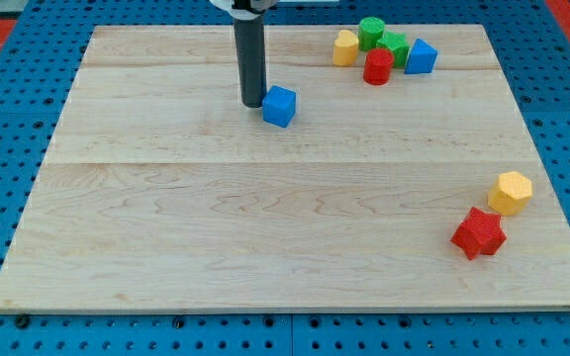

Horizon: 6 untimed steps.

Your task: Move the blue cube closer to the red circle

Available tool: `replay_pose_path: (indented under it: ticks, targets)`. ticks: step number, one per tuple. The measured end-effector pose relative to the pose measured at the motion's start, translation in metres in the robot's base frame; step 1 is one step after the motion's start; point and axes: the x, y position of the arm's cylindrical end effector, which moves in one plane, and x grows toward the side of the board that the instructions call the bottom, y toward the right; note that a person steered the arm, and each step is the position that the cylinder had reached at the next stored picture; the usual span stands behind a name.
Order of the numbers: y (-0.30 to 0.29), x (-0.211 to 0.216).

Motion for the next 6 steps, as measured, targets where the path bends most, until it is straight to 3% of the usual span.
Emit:
replay_pose_path:
  ticks: [1,3,5,6]
  targets:
    - [-0.023,0.008]
    - [0.078,0.023]
    - [0.198,-0.004]
    - [0.219,-0.018]
